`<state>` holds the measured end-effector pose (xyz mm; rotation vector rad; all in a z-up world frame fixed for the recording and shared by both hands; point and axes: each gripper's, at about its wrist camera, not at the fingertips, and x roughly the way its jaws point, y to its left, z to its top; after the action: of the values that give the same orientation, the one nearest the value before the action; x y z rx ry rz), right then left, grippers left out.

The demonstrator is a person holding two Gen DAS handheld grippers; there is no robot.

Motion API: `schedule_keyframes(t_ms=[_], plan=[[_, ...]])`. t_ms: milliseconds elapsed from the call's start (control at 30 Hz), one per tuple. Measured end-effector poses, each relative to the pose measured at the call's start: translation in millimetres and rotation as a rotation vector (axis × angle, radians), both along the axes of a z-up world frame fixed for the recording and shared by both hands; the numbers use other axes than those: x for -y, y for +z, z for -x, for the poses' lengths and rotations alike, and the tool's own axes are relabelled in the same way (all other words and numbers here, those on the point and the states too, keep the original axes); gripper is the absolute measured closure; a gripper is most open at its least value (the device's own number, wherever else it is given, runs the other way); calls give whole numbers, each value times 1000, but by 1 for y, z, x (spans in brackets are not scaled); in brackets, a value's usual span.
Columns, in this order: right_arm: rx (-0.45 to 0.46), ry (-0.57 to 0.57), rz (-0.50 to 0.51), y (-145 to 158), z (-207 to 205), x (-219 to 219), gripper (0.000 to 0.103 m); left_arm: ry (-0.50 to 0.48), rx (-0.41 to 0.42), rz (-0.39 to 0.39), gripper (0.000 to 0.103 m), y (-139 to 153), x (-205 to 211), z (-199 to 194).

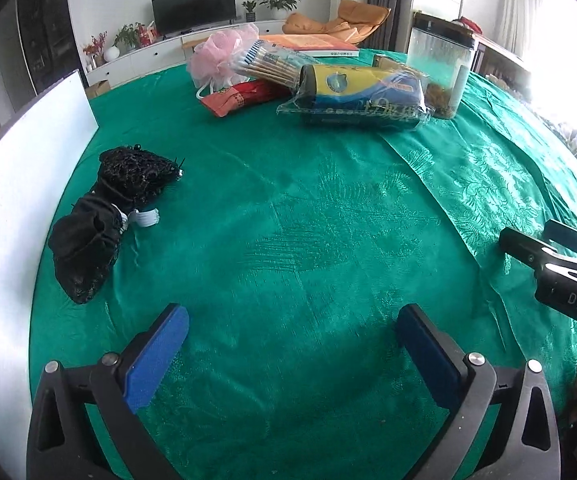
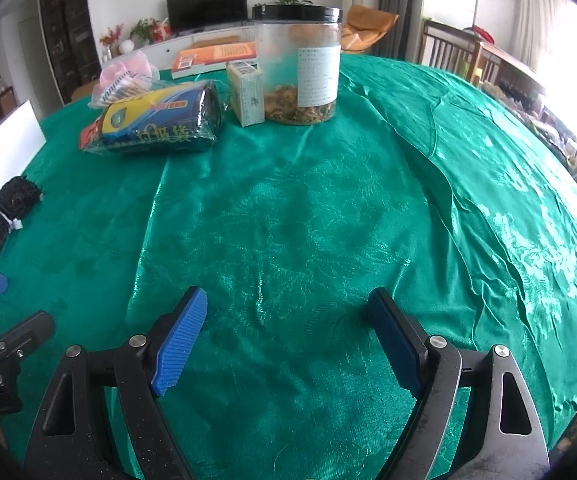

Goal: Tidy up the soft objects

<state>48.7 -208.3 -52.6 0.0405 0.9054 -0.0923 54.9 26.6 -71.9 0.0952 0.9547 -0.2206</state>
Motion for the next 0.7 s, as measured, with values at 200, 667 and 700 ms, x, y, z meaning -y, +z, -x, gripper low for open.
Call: schedule_keyframes(t_ms=[200, 667, 700], plan=[[0, 0, -2, 0, 0, 0, 18, 1, 0, 4, 0, -1, -2, 0], [0, 0, -2, 1, 1, 1, 18, 1, 0, 3, 0, -1, -1, 0], [0, 0, -2, 1, 1, 1, 18, 1, 0, 3, 0, -1, -1, 0]])
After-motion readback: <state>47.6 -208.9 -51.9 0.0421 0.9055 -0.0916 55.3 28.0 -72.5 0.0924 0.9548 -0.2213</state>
